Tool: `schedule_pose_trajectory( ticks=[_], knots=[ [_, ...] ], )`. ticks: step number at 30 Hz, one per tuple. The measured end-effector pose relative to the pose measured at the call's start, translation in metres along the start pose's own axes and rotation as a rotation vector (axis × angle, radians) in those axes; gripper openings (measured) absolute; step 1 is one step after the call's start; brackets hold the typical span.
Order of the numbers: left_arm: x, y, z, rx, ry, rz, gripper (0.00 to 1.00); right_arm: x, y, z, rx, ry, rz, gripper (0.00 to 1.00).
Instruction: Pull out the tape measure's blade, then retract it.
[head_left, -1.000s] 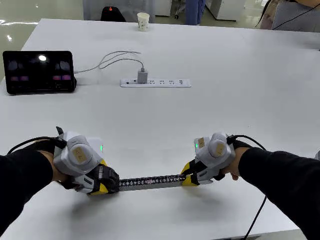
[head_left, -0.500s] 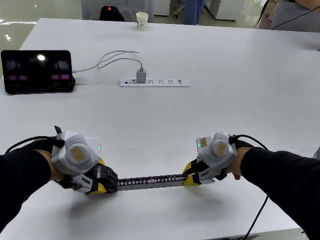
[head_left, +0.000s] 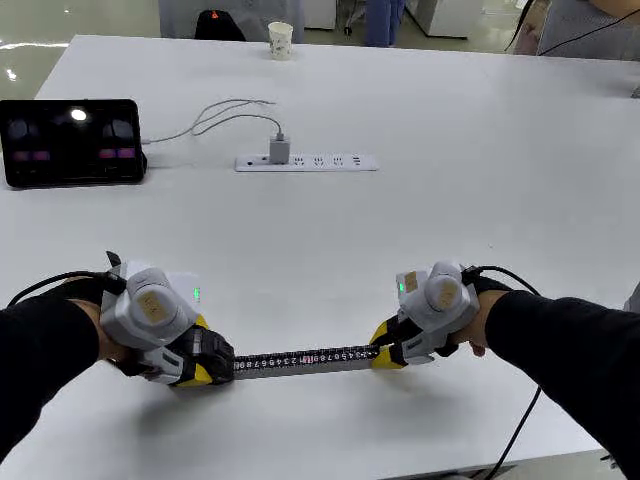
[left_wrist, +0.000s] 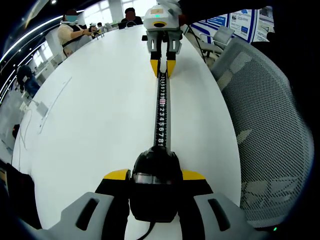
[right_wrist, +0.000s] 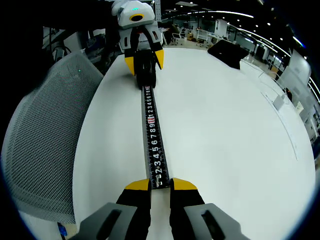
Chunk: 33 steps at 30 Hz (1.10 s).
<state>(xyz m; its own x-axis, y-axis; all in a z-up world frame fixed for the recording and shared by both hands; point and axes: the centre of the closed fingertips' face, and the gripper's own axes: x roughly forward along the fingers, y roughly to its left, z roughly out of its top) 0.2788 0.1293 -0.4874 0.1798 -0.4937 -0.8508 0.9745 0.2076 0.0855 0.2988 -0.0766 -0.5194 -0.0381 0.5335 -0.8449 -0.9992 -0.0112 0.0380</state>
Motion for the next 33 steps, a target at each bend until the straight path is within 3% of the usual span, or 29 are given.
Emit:
schedule_pose_trajectory(
  ticks=[33],
  knots=[
    [0.003, 0.001, 0.000, -0.002, 0.001, 0.003, 0.31, -0.014, -0.001, -0.020, 0.007, 0.020, -0.008, 0.10]
  ],
)
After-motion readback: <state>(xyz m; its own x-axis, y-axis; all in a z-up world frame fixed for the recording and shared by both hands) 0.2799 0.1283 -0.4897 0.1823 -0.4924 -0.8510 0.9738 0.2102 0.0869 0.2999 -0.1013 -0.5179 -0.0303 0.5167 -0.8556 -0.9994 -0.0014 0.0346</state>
